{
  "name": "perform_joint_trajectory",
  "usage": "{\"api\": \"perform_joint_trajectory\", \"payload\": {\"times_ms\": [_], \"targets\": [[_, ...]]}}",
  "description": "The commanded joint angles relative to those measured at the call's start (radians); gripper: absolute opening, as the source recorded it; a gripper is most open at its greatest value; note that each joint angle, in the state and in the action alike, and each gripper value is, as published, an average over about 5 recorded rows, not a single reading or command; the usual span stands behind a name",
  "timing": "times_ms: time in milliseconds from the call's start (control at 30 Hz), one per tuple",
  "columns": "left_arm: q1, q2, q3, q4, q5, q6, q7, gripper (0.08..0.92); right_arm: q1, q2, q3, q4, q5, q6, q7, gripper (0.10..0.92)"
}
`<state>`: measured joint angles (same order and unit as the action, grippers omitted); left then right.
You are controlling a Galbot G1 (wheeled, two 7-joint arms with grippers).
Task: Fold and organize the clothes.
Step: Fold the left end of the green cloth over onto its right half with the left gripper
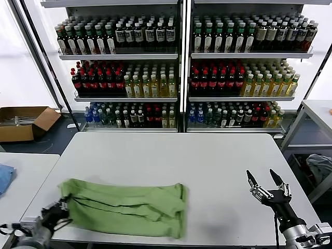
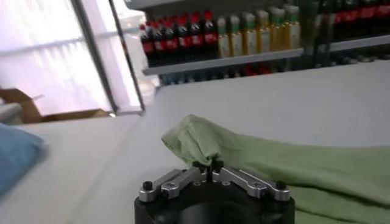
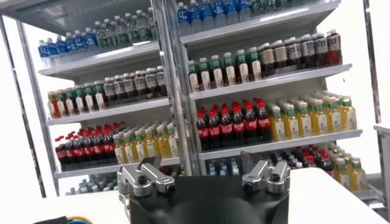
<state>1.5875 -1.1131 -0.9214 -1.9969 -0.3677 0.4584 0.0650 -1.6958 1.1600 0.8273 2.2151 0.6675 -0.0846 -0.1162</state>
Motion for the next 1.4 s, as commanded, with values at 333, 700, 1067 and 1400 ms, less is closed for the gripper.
{"api": "perform_joint_trajectory", "payload": {"times_ms": [333, 700, 1067, 1400], "targets": [[-0.064, 0.144, -0.089, -0.135, -0.069, 0.017, 0.010, 0.105, 0.001, 0.015, -0.026, 0.019, -0.025, -0.001, -0.006, 0.823], [-0.045, -0.097, 0.365, -0.273, 0.045, 0.056, -0.080, 0.105, -0.024, 0.031, -0.037, 0.036, -0.052, -0.003, -0.007, 0.823], [-0.071, -0.199, 0.519, -0.092, 0.172, 0.017, -0.071, 0.109, -0.027, 0.034, -0.034, 0.041, -0.059, -0.005, -0.006, 0.823], [0.041, -0.190, 0.609, -0.356, 0.067, 0.083, -0.090, 0.354, 0.003, 0.042, -0.054, 0.019, -0.074, -0.015, 0.003, 0.823]]}}
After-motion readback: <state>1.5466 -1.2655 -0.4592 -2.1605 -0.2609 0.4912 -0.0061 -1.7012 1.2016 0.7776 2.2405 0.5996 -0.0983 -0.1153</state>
